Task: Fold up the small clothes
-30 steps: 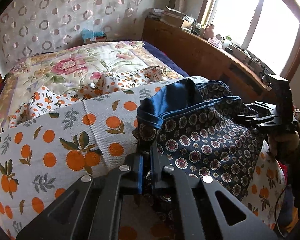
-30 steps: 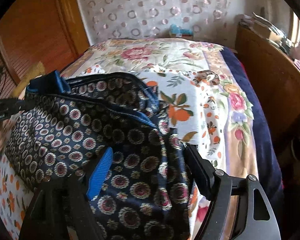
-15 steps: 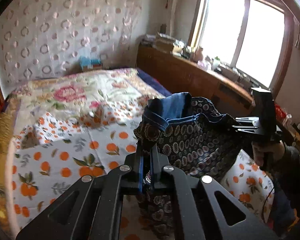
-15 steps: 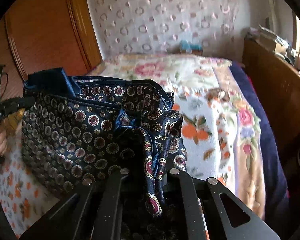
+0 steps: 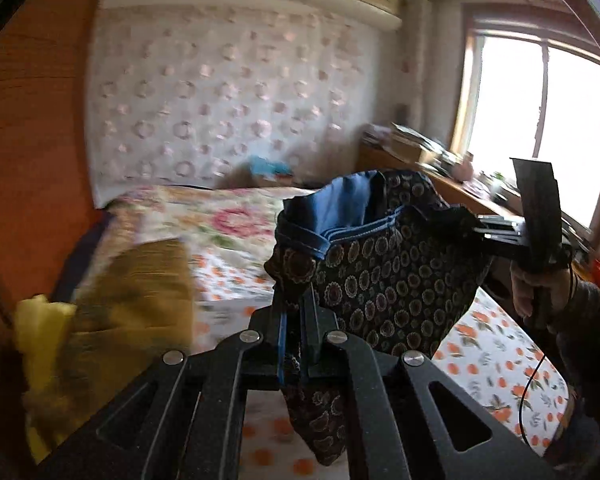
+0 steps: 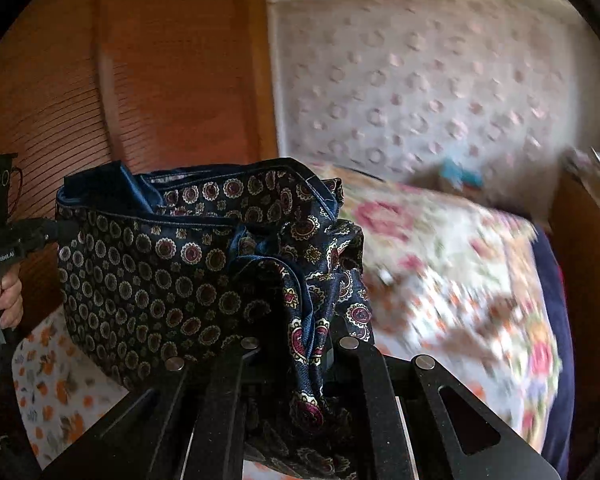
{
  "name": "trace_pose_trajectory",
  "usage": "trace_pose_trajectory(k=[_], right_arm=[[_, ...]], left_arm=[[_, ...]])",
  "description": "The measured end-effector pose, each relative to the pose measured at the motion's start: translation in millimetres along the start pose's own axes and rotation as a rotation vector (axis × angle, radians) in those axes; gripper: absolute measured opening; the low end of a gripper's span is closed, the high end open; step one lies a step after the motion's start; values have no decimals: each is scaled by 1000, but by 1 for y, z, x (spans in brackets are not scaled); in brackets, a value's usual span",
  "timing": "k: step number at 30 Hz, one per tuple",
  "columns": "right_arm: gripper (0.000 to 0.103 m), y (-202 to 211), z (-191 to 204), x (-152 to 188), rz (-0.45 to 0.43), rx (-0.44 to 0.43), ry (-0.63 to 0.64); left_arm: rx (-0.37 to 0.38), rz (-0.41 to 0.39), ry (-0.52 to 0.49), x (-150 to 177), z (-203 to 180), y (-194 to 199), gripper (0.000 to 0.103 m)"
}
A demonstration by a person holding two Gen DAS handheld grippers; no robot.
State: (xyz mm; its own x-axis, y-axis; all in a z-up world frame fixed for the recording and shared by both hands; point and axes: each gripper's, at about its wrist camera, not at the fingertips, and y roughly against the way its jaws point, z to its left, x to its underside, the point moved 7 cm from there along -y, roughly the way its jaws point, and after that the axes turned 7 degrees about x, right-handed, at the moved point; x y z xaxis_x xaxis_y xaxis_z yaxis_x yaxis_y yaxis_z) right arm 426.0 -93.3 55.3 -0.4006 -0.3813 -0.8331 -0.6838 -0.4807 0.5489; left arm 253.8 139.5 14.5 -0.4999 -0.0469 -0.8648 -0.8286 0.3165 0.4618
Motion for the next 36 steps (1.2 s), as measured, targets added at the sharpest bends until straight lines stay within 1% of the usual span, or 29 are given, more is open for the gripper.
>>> trace_pose_trajectory(k=[5,7,9,11,12,15,17,18,19,20,21,22,23,25,26,27,28,29,30,31,33,35,36], right_arm=[[8,-47,63,-75,-39,-79,126],[8,-71,97,-104,-50,-99,207],[8,-97,130,-123,-43,-127,279],[8,-128,164,-135,-22,-140,359],[8,-150,172,-141,-10,-140,381],[9,-192,204,-143,23,-148,432],[10,-212,215,-144,22,-167,404],[11,-220,213,-147,27,-183,350],[17,-228,213,-148,41,-193,299],[28,-228,200,-146,53,-187,265],[34,-234,197,-145,60,-170,252],[46,-237,199,-144,58,-158,257],[54,-239,199,-142,54,-147,265],[56,-237,196,-138,34,-121,264],[57,-231,198,-136,33,-119,256],[57,-221,199,-133,41,-123,238],[57,-220,198,-130,48,-131,221],[57,-212,202,-124,50,-143,207],[57,-210,205,-119,51,-152,197],[57,-206,210,-113,53,-152,189],[57,-194,203,-100,58,-146,171],[57,-181,193,-89,58,-143,149],[57,-170,189,-83,52,-133,135]], left_arm=[[-146,-73,70,4,56,45,5],[-192,-84,115,15,77,56,5],[-228,-78,150,27,94,60,5],[-262,-42,194,47,112,57,5],[-273,-28,215,56,120,54,5],[-304,20,277,84,143,46,5],[-324,36,287,95,146,43,5],[-330,39,290,99,147,42,5],[-334,45,297,103,149,40,5],[-337,49,304,106,150,43,5],[-344,54,307,108,155,45,5],[-353,57,290,109,155,44,5],[-364,55,273,109,153,45,5],[-379,56,252,107,153,47,5],[-372,53,248,107,153,50,6],[-371,51,237,106,151,51,9],[-379,48,225,103,155,56,12],[-388,43,212,101,154,59,20],[-388,34,199,100,152,62,32],[-380,18,192,96,149,67,40],[-375,1,184,90,143,74,63],[-373,-12,164,85,136,80,76],[-367,-18,148,82,130,81,78]])
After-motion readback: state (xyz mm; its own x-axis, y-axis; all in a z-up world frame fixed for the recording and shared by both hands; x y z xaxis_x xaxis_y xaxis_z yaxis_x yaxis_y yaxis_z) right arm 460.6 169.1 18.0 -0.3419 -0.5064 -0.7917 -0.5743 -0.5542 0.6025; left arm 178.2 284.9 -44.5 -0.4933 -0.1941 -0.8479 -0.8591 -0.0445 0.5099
